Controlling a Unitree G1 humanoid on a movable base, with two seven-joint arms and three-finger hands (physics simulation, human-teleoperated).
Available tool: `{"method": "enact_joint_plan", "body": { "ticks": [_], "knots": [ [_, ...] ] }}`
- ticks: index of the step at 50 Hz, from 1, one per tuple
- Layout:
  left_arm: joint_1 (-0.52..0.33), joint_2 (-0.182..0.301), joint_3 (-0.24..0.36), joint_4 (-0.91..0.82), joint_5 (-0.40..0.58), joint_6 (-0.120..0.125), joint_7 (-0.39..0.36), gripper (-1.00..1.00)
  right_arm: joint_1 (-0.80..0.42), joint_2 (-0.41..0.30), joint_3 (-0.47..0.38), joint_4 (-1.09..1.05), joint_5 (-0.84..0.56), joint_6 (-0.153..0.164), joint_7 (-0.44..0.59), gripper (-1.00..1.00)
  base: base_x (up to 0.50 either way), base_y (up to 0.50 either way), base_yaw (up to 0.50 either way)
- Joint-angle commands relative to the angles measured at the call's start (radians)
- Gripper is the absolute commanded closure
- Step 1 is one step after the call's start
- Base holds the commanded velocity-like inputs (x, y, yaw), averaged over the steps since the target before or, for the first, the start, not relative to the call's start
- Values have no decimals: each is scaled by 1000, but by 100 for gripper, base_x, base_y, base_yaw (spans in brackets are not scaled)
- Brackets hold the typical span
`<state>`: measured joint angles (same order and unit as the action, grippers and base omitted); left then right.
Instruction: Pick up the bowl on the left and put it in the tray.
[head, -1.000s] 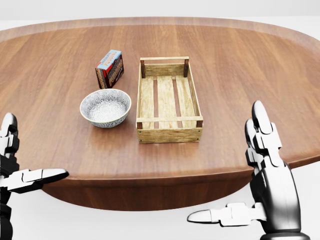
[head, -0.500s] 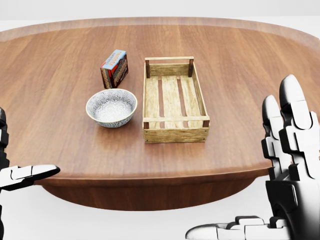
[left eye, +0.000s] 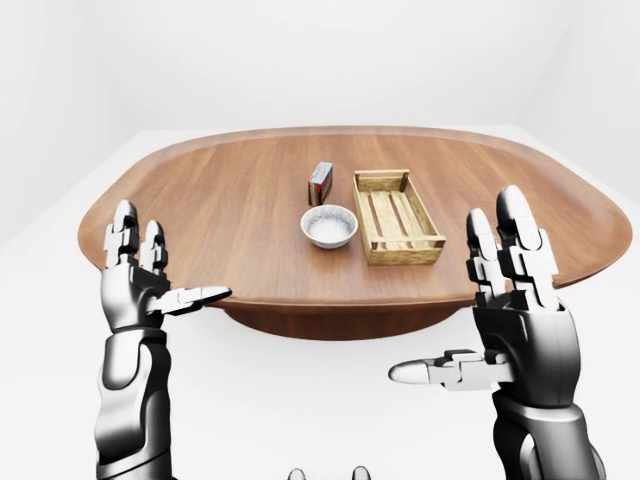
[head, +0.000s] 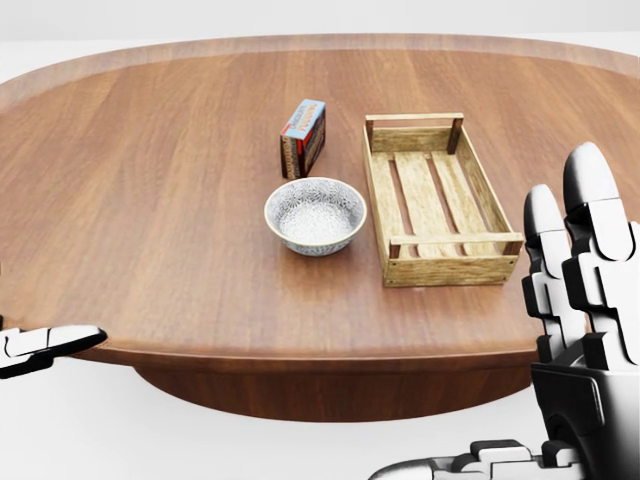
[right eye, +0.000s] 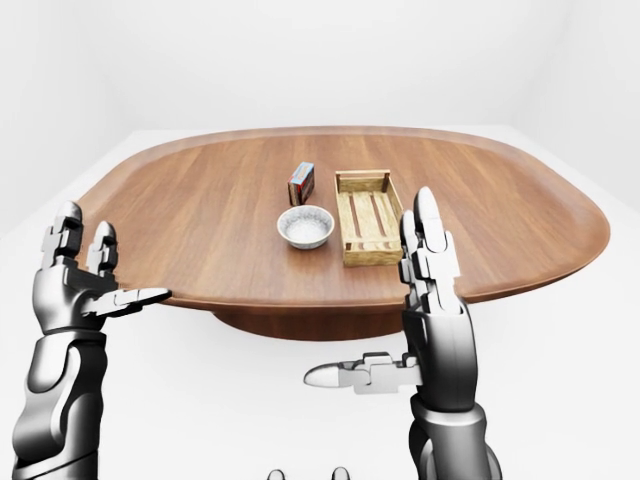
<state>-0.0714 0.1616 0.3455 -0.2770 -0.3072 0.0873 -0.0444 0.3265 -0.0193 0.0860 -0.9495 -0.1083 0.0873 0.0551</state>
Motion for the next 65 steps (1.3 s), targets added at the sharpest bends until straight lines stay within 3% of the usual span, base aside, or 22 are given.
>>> {"method": "enact_joint_plan", "body": {
  "ticks": [1,26,64,65],
  "knots": [
    [-3,4,3,6,-3,0,1,-100,2,1,-8,8,20,0,4,-98,47,34,0],
    [12,-8,-2,-31,8,0,-4,-100,14,10,-41,22,46,0,27,-99,50,1,0],
    [21,-8,9,-43,-2,0,-11,-100,25,-1,1,-1,30,0,11,-98,47,0,0],
    [32,-4,20,-87,-18,0,-12,-100,-217,-72,158,-35,-241,0,95,-98,0,0,0]
  ]
}}
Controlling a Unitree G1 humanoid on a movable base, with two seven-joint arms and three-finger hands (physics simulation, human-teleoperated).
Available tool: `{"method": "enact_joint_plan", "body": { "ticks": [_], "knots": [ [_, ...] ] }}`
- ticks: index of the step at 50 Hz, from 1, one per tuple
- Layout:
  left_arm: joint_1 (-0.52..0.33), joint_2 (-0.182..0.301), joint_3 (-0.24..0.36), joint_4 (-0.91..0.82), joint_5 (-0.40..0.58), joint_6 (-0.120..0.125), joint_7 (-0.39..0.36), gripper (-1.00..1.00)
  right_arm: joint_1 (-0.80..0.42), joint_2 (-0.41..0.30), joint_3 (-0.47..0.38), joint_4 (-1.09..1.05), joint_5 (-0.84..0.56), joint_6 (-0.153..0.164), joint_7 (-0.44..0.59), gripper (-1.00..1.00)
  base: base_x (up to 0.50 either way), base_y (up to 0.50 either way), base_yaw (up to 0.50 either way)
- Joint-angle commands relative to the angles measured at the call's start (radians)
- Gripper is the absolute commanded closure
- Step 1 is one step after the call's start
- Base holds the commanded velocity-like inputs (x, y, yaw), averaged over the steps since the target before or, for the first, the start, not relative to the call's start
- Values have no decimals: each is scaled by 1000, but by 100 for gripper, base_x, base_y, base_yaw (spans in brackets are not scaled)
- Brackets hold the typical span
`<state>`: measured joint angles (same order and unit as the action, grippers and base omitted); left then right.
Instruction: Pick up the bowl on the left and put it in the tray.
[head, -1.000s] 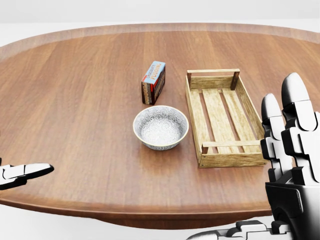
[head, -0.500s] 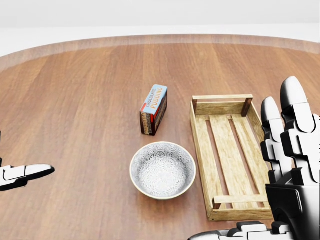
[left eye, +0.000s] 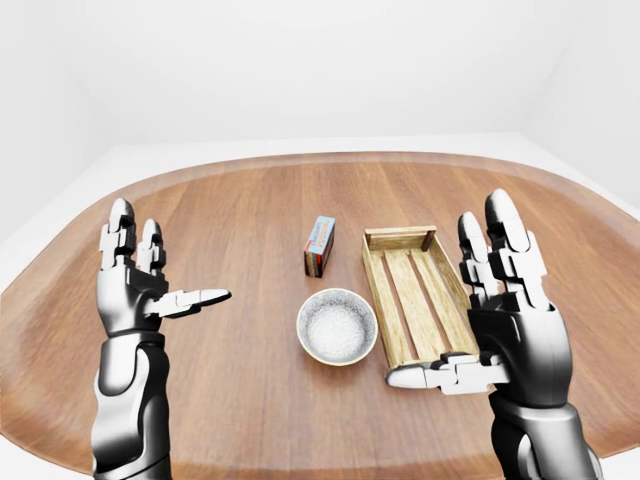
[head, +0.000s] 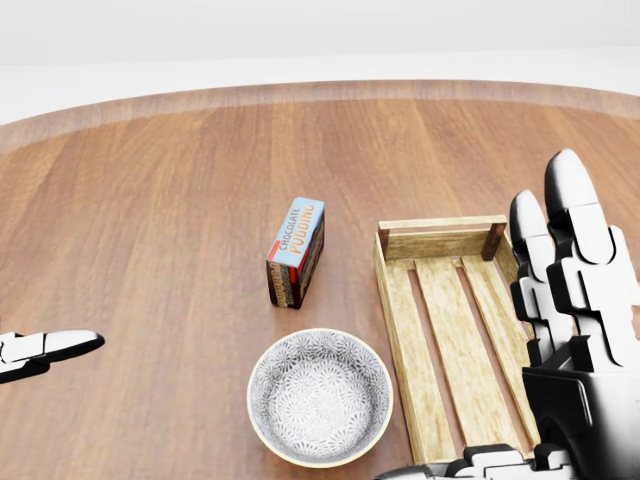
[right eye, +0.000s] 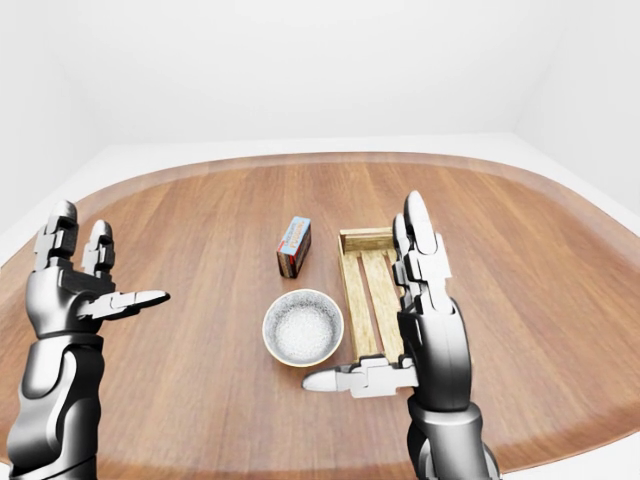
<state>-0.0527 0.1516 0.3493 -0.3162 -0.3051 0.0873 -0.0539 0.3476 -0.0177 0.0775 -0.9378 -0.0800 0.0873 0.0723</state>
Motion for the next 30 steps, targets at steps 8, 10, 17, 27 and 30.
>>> {"method": "enact_joint_plan", "body": {
  "ticks": [8,10,17,27,30],
  "knots": [
    [7,6,27,-56,-23,0,-4,-100,-297,-36,199,-44,-368,0,150,-98,0,0,0],
    [8,6,27,-63,-24,0,-3,-100,-309,-34,209,-44,-392,0,164,-98,0,0,0],
    [9,5,29,-63,-25,0,-3,-100,-328,-19,237,-24,-455,0,196,-98,0,0,0],
    [11,3,26,-68,-23,0,1,-100,-327,3,305,28,-567,0,227,-98,0,0,0],
    [10,2,25,-60,-21,0,-1,-100,-316,2,325,50,-602,0,234,-98,0,0,0]
  ]
}}
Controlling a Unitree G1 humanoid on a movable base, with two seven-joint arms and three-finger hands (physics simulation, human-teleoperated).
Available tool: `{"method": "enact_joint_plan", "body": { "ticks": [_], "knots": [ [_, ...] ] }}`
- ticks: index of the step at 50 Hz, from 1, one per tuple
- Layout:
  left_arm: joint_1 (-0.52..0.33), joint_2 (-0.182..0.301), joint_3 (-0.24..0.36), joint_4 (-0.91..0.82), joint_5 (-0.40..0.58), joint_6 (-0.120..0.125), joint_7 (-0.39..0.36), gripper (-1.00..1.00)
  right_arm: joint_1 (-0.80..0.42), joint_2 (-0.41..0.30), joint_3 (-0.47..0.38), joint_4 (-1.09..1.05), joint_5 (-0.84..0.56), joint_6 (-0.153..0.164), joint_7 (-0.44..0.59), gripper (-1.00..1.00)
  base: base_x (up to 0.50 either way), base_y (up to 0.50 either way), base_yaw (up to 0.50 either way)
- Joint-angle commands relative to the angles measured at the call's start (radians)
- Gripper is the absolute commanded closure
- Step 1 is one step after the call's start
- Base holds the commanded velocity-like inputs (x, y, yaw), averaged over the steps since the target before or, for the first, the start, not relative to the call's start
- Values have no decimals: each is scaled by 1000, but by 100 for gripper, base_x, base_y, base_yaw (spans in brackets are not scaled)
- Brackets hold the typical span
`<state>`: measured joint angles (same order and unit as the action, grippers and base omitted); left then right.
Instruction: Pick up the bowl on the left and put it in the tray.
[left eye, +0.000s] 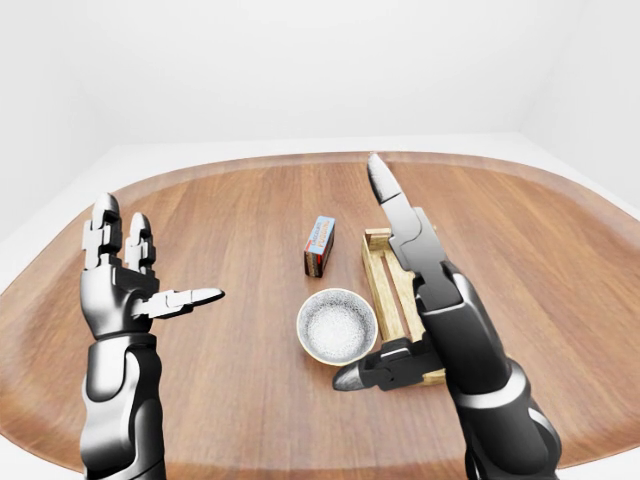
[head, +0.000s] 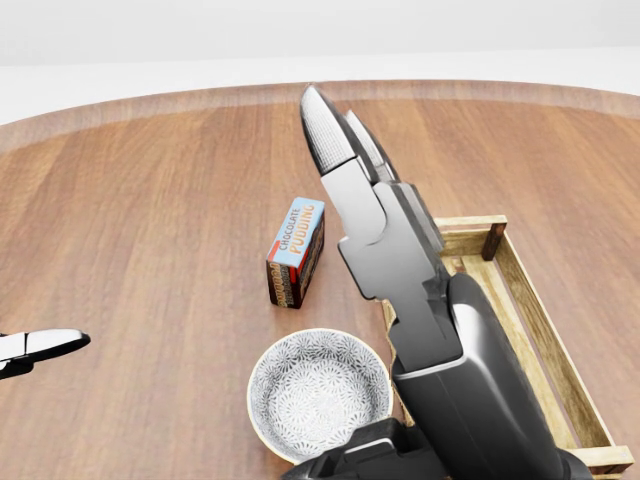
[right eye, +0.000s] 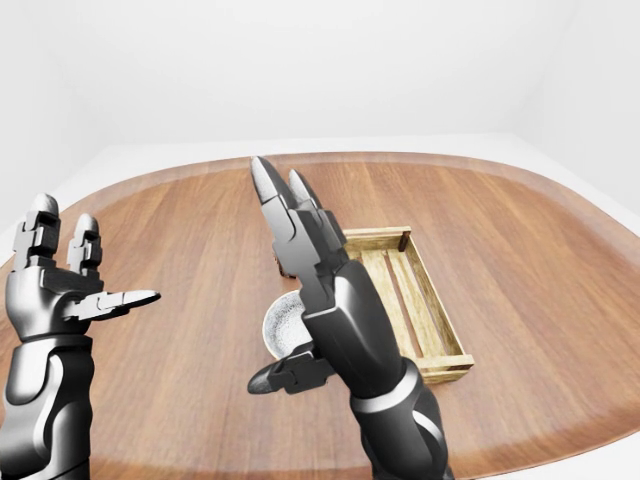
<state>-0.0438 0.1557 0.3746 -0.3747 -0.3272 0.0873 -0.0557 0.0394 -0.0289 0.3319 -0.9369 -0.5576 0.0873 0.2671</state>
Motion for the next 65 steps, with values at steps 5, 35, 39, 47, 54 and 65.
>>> {"method": "enact_joint_plan", "body": {
  "ticks": [5,35,39,47,54,65],
  "knots": [
    [3,0,1,-4,1,0,-3,-100,35,11,76,93,-138,0,40,-99,0,0,0],
    [5,-3,1,-8,-1,0,5,-100,137,-18,150,286,-405,0,44,-99,0,0,0],
    [0,-2,1,4,-1,0,5,-100,132,-9,139,317,-436,0,47,-99,0,0,0],
    [0,0,1,4,-2,0,7,-100,139,3,132,365,-477,0,23,-100,0,0,0],
    [0,-2,-1,9,1,0,6,-100,141,10,127,416,-525,0,1,-100,0,0,0],
    [0,-6,-12,20,9,0,7,-100,159,12,137,448,-554,0,-18,-100,0,0,0]
  ]
}}
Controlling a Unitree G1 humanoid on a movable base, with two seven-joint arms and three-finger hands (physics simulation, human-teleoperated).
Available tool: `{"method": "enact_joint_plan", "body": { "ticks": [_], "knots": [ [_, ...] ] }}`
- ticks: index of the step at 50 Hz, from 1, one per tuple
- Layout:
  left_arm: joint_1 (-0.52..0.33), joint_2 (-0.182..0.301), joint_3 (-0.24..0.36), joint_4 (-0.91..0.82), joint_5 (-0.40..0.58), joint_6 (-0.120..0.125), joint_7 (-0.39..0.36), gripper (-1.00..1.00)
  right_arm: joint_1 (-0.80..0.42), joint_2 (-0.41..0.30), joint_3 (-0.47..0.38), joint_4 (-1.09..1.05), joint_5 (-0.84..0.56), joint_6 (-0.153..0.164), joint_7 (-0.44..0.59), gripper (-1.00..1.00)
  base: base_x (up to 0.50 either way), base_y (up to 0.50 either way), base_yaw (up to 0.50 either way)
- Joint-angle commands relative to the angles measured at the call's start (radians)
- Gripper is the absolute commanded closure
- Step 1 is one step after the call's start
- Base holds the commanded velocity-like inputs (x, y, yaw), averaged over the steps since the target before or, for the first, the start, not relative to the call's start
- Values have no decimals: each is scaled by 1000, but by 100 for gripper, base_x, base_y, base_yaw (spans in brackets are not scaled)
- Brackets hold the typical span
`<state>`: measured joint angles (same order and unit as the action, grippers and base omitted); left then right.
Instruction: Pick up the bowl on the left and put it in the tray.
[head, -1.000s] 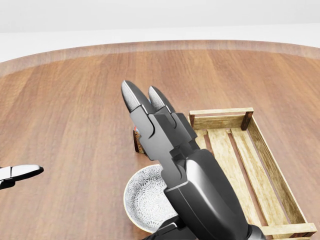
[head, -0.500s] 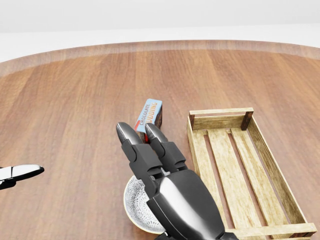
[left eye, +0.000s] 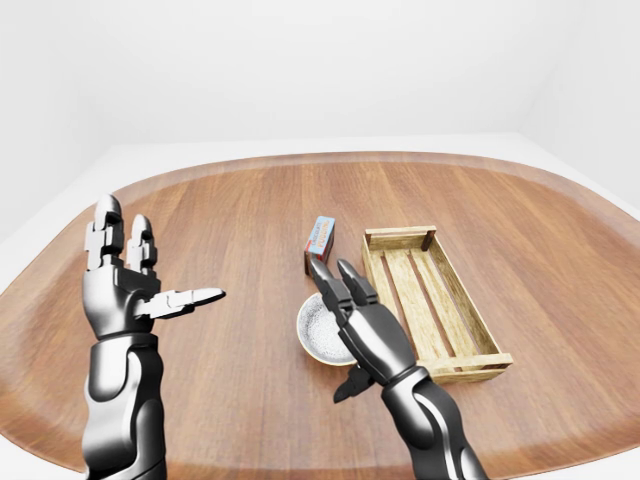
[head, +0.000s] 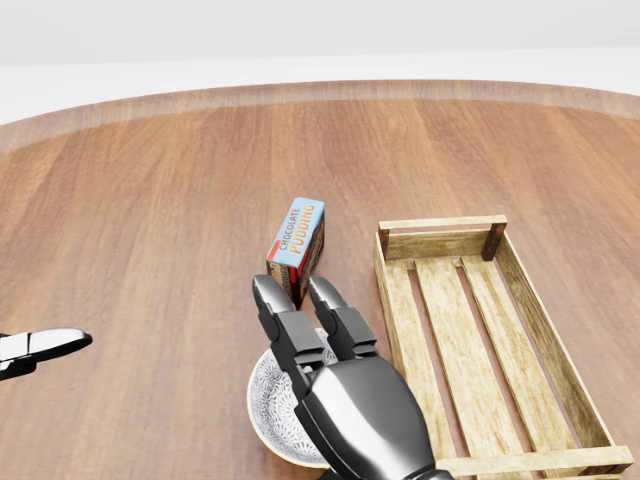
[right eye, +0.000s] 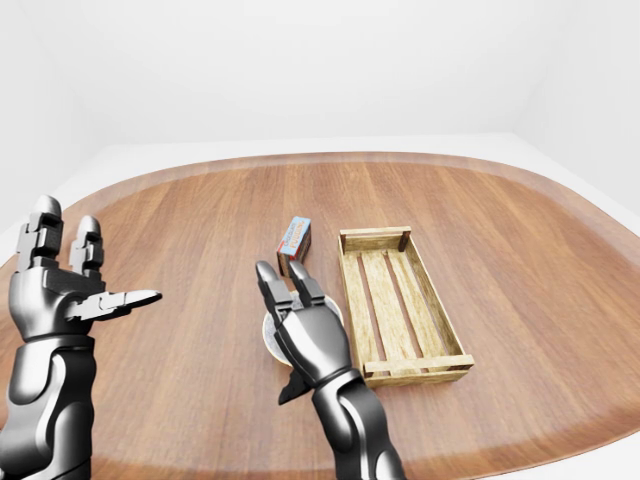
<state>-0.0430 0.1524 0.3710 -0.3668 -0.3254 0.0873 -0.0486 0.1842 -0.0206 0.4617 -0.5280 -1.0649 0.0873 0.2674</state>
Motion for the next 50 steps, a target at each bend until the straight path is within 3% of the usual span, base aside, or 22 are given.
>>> {"method": "enact_joint_plan", "body": {
  "ticks": [1,23,50],
  "knots": [
    [-1,-3,-9,13,8,0,0,-100,13,5,6,44,-43,0,-21,-100,0,0,0],
    [4,-3,-5,0,7,0,-1,-100,40,-11,34,49,-13,0,-44,-100,0,0,0],
    [8,-7,-9,-9,11,0,0,-100,45,-32,-50,172,173,0,-104,-100,0,0,0]
  ]
}}
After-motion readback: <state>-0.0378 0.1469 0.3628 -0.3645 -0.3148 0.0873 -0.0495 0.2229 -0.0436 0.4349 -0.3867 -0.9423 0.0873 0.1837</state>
